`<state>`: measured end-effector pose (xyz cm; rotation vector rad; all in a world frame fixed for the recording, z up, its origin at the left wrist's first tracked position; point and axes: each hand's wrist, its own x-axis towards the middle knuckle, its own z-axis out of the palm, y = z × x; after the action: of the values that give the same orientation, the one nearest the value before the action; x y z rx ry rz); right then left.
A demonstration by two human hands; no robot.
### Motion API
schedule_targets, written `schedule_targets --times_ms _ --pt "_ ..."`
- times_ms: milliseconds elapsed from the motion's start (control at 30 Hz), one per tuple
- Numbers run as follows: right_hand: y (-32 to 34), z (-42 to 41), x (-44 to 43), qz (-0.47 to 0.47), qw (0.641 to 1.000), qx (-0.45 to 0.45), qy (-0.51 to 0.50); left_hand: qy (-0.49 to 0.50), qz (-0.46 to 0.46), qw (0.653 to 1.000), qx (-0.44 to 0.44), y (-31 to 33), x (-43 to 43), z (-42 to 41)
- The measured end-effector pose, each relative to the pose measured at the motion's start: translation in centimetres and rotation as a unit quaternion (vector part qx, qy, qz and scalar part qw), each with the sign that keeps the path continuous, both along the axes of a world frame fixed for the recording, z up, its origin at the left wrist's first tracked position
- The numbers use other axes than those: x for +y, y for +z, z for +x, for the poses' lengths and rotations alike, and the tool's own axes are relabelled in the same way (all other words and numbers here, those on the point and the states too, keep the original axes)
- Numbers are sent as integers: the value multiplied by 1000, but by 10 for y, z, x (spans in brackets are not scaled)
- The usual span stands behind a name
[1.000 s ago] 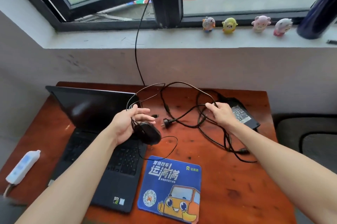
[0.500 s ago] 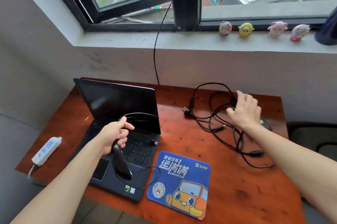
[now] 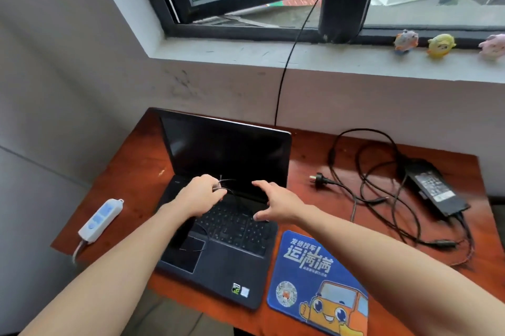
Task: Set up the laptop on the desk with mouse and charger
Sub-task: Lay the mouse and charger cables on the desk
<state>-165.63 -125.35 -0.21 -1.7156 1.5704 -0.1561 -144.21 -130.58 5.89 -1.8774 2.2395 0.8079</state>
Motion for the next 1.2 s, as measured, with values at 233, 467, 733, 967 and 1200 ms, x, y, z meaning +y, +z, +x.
schedule_targets --times_ms 233,467,733,967,1200 --pt "-55 73 -20 66 992 94 -55 -172 -66 978 -98 -73 -43 42" --pt "-77 83 -8 30 972 193 -128 -282 -49 954 -89 -118 -65 58" --pt "-80 52 15 34 962 197 -185 -395 7 908 -140 -113 -72 41" --pt "-57 -14 49 33 936 166 -309 -446 -13 884 -141 -45 -80 -9" --pt "-41 -121 90 35 863 206 -460 -468 -70 880 -35 -9 -40 -102"
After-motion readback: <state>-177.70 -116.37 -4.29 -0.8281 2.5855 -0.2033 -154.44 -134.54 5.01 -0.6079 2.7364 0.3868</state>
